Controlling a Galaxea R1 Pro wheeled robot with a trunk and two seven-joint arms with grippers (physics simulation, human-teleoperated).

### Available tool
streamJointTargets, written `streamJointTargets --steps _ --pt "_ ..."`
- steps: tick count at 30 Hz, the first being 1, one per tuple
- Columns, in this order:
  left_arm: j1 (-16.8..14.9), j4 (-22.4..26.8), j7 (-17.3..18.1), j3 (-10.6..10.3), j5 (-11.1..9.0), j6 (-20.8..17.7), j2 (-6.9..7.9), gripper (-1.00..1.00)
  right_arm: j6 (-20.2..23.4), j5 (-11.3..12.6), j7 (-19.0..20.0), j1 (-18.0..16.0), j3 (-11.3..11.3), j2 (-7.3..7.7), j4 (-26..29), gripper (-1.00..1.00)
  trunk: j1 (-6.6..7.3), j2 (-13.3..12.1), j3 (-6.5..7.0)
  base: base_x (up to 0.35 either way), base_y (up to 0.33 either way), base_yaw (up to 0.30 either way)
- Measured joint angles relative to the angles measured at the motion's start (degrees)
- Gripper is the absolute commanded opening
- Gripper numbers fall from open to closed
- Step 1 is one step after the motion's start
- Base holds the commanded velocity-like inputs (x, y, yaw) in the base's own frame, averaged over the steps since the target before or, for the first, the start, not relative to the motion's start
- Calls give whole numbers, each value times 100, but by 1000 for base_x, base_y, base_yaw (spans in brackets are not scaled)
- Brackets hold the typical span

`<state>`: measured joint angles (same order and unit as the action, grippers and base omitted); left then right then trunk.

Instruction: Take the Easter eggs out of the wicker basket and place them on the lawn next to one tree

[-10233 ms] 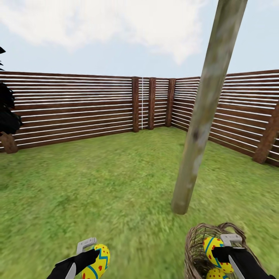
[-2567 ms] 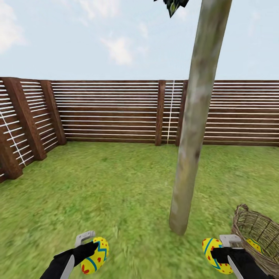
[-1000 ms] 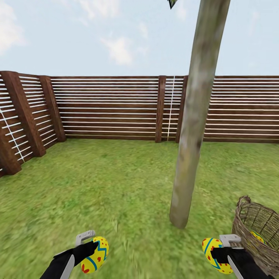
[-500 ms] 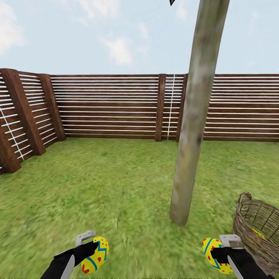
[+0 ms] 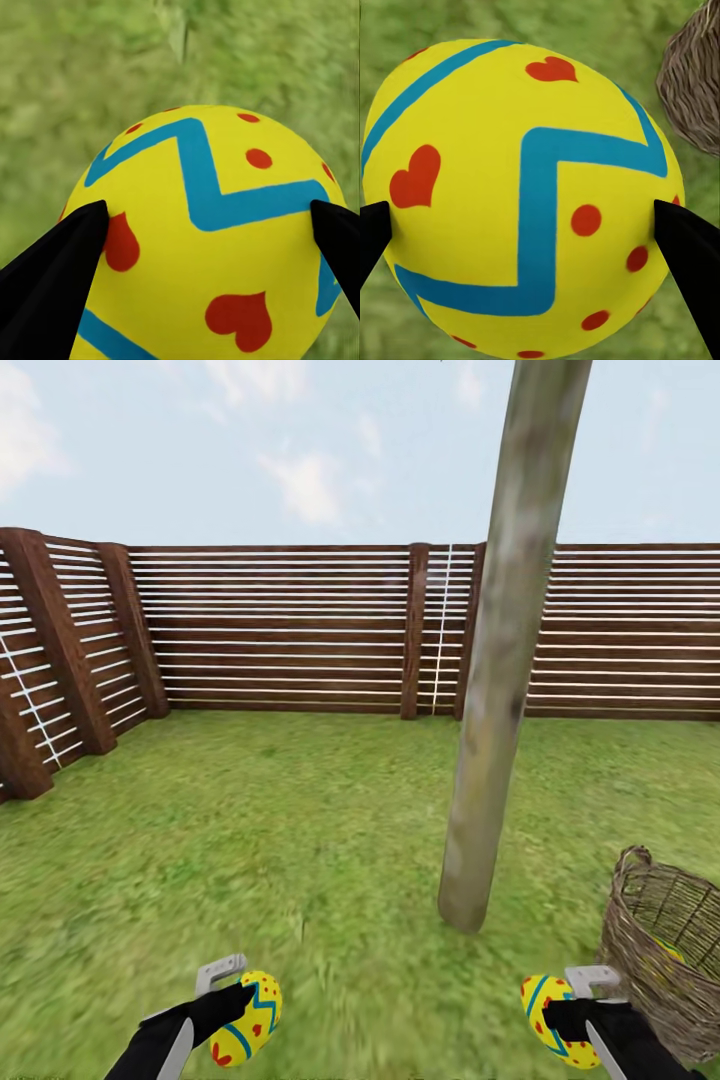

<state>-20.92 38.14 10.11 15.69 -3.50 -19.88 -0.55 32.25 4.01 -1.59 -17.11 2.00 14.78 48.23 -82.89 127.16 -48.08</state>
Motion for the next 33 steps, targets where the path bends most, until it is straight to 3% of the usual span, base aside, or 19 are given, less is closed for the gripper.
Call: streamJointTargets --steps 23,26,30,33 --pt "-4 25 2 17 8 0 23 -100 -26 7 1 0 29 6 -32 -100 -505 923 -428 0 0 0" --pt "-3 97 10 28 18 -7 171 -100 -2 42 26 0 4 30 -32 -100 -571 1043 -482 0 0 0" --pt "-6 323 10 30 19 -19 626 -100 -5 47 31 0 15 47 -36 -100 -659 1204 -554 0 0 0" --pt "-4 351 4 30 2 -19 731 -100 -15 43 32 0 5 40 -34 -100 -725 1324 -608 0 0 0"
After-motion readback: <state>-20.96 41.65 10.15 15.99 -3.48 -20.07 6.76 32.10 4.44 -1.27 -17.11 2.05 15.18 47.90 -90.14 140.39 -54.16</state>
